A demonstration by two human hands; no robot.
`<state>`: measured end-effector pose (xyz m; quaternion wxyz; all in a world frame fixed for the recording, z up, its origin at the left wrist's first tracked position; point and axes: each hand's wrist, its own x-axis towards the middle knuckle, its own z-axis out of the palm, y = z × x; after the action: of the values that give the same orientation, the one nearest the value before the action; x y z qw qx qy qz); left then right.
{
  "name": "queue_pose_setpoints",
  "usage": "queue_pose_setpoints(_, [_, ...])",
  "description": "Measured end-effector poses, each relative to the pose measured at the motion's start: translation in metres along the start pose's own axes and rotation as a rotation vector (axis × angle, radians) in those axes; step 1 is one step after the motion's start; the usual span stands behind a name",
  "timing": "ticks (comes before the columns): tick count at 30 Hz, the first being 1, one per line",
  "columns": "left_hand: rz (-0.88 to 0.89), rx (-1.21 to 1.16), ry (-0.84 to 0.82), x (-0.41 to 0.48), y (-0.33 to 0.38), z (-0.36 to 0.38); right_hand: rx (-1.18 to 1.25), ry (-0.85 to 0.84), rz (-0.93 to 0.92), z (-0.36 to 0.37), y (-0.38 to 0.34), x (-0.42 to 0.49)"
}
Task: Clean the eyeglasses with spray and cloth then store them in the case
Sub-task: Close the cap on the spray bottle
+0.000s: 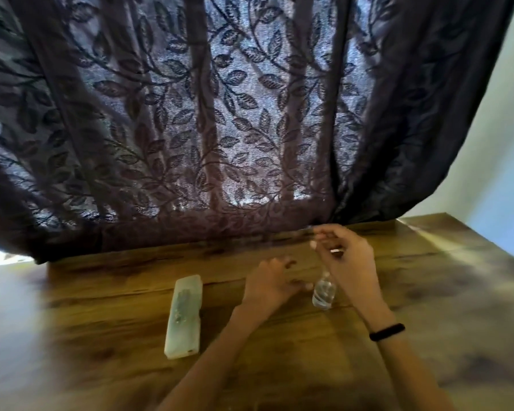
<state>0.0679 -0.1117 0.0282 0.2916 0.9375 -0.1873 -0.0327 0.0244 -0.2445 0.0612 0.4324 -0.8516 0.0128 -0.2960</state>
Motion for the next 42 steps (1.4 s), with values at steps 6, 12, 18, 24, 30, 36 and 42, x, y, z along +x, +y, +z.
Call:
queue_pose_setpoints(6, [0.119, -0.258, -0.087, 0.018, 0.026, 0.029, -0.108, 0.051, 0.083, -0.017, 0.028, -0.005])
queue_pose_setpoints(12, [0.17, -0.319, -0.049, 0.022, 0.022, 0.033, -0.113, -0.009, 0.125, -0.008, 0.031, -0.007])
queue_pose_setpoints(18, [0.114, -0.233, 0.081, 0.019, -0.009, -0.005, -0.039, -0.098, 0.065, 0.024, 0.009, 0.013])
queue_pose_setpoints(24, [-0.029, -0.216, 0.226, 0.018, -0.064, -0.059, 0.09, -0.233, -0.051, 0.086, -0.029, 0.036])
queue_pose_setpoints(30, [-0.124, -0.196, 0.328, 0.011, -0.112, -0.078, 0.14, -0.366, -0.117, 0.136, -0.047, 0.04])
queue_pose_setpoints(36, [-0.195, -0.201, 0.313, 0.007, -0.128, -0.071, 0.134, -0.439, -0.107, 0.152, -0.043, 0.036])
queue_pose_setpoints(42, [-0.151, -0.233, 0.349, 0.005, -0.127, -0.07, 0.118, -0.486, -0.099, 0.152, -0.039, 0.032])
